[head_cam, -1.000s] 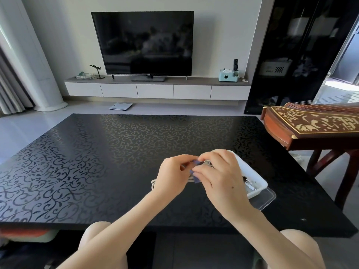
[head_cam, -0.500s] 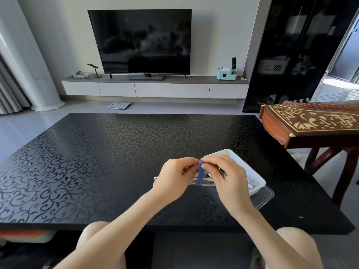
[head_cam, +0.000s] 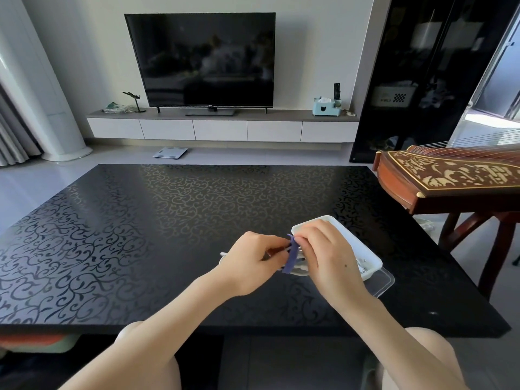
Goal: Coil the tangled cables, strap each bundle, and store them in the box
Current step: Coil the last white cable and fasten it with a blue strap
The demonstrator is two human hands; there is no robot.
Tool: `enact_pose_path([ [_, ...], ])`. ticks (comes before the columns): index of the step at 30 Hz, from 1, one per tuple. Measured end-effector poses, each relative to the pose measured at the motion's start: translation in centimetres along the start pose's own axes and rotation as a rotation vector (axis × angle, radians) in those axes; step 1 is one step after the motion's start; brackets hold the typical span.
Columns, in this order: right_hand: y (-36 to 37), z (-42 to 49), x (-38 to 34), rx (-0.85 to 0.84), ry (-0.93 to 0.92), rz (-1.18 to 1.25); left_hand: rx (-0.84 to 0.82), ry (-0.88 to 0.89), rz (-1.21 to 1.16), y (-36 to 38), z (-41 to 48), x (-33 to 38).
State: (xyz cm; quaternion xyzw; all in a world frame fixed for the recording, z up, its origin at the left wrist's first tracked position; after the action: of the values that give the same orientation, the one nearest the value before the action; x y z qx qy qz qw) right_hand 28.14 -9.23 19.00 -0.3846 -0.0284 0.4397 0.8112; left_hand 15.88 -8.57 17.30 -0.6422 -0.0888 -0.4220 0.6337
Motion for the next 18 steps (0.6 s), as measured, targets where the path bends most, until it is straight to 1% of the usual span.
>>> enact_pose_path([
  [2,-0.3,-0.2,0.2,0.014,-0.014,-0.041,-0.057,-0.036,0.010,0.1,-0.1,-0.2],
  [5,-0.7,-0.2,-0.3,0.035,-0.085,-0.104,-0.133,-0.169,0.025,0.2,0.0,-1.0],
  [8,-0.7,-0.1,-1.8,0.057,-0.208,-0.179,-0.178,-0.296,-0.063,0.4,0.2,-1.4],
  [10,-0.5,-0.1,-1.9,0.041,-0.221,-0.181,-0.230,-0.370,-0.116,0.8,0.5,-1.4],
  [12,-0.4,0.1,-0.9,0.021,-0.106,-0.089,-0.272,-0.443,-0.141,1.4,0.7,-1.5],
  [14,-0.1,0.0,0.6,0.025,0.113,0.069,-0.256,-0.491,-0.104,1.8,0.9,-1.6],
  [16,0.9,-0.5,2.1,0.037,0.377,0.264,-0.193,-0.468,0.025,1.9,1.1,-1.5],
  [18,2.4,-1.2,2.9,0.026,0.559,0.429,-0.153,-0.411,0.118,2.7,1.1,-1.2],
])
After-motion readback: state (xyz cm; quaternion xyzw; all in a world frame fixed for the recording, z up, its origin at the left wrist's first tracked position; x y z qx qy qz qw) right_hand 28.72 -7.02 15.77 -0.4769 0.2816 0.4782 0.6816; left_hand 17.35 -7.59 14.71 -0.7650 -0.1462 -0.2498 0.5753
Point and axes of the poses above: each hand's wrist, its own z-axis towards the middle knuckle, its own y-axis out of the palm, x = y × z, the point moved 7 cm from there along z, towards the middle knuckle, and after that the axes turned 7 degrees about -x, right-handed, at the moved point
